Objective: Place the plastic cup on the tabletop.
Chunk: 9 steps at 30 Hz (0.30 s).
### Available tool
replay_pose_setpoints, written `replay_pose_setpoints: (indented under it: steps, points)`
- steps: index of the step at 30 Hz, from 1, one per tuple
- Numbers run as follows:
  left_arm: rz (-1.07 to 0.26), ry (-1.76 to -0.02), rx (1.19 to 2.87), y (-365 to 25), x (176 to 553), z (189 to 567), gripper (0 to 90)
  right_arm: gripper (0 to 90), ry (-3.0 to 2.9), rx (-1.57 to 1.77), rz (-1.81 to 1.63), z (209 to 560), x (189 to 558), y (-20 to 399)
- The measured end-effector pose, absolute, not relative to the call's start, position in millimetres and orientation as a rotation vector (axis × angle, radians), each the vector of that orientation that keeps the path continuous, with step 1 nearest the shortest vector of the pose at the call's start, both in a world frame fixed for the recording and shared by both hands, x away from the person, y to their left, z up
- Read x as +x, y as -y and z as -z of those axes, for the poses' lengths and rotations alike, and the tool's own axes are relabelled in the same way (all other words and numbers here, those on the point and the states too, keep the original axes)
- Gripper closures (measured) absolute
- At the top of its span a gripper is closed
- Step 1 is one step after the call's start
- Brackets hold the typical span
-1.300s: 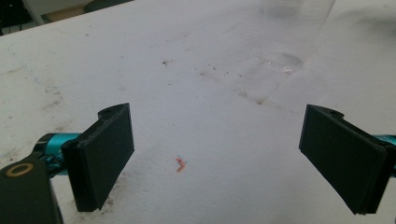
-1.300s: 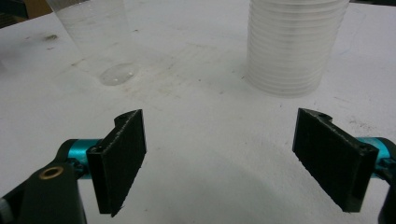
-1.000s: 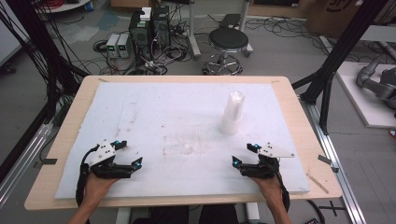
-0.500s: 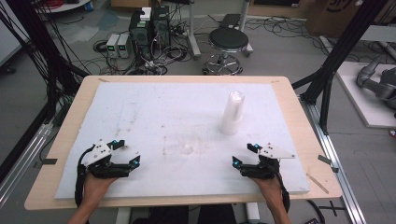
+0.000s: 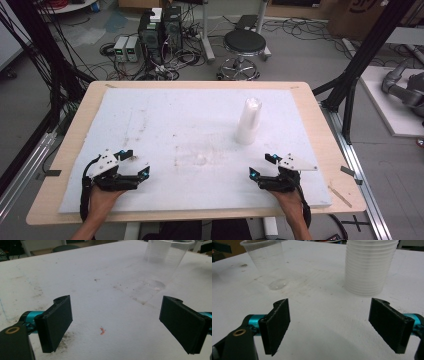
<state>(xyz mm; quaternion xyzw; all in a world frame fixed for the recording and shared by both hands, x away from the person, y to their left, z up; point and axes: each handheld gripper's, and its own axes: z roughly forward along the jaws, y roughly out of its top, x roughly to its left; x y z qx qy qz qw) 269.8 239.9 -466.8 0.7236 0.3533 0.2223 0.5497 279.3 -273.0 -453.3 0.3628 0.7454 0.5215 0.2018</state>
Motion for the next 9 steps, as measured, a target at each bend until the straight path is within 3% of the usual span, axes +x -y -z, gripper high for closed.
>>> replay_pose_setpoints:
  steps: [9]
  points:
    - [-0.518,-0.833,1.706,-240.8,269.9,466.8,11.2,17.1,-2.086,1.014,-1.46,453.3,279.8,273.3]
